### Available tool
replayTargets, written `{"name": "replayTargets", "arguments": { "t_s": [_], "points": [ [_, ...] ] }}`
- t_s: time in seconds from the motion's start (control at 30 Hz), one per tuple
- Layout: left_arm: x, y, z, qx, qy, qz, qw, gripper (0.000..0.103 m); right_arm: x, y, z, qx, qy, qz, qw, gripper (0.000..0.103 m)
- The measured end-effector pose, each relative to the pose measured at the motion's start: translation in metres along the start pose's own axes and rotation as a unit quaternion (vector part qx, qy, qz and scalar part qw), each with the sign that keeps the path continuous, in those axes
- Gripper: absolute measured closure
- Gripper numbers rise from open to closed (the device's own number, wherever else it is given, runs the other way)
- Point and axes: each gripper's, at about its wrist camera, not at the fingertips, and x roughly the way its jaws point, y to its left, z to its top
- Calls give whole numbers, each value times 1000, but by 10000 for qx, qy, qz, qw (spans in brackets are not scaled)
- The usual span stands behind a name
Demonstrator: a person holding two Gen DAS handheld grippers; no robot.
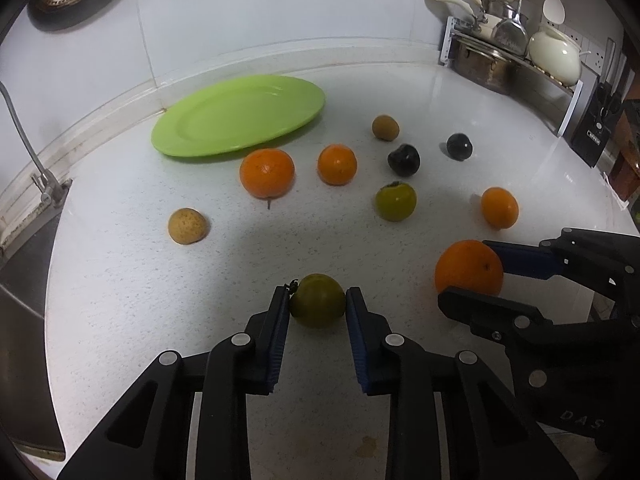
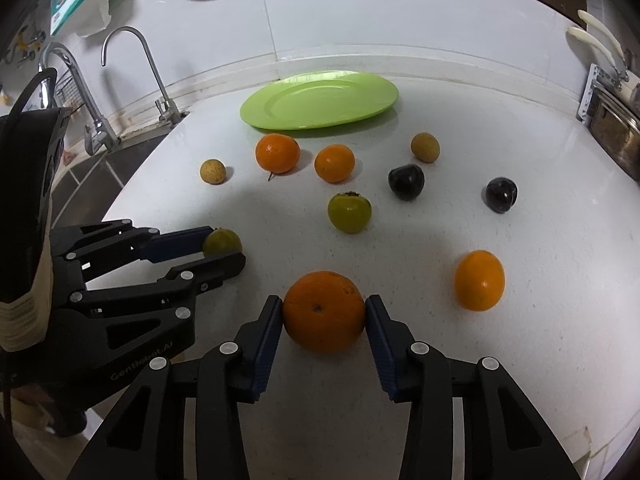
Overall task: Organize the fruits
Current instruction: 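Carry the green citrus with the left gripper while the right carries the orange to the plate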
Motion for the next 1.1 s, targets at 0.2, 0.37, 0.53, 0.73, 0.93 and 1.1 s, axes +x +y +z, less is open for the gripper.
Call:
{"name": "replayTargets", "arguments": {
  "t_s": [0.2, 0.37, 0.53, 0.73, 0.93, 1.1],
  "points": [
    [-17, 5, 9, -92, -206, 135, 9997, 74, -6, 3, 10, -84, -145, 4, 9999, 60],
    [-32, 11, 19, -206, -442, 190, 9986, 74, -15, 6, 23, -177, -341, 78, 9992, 60],
    [-42, 20, 31, -287, -626, 220, 9974, 74, -18, 8, 36, -213, -493, 218, 9983, 60],
    [-50, 30, 46, -247, -869, 377, 9952, 74, -19, 12, 59, -326, -687, 303, 9966, 60],
    [-46, 43, 65, -183, -1027, 502, 9933, 74, -19, 15, 86, -481, -926, 283, 9941, 60],
    [-40, 56, 84, -170, -1109, 528, 9923, 74, -16, 15, 117, -619, -1070, 281, 9919, 60]
  ]
}}
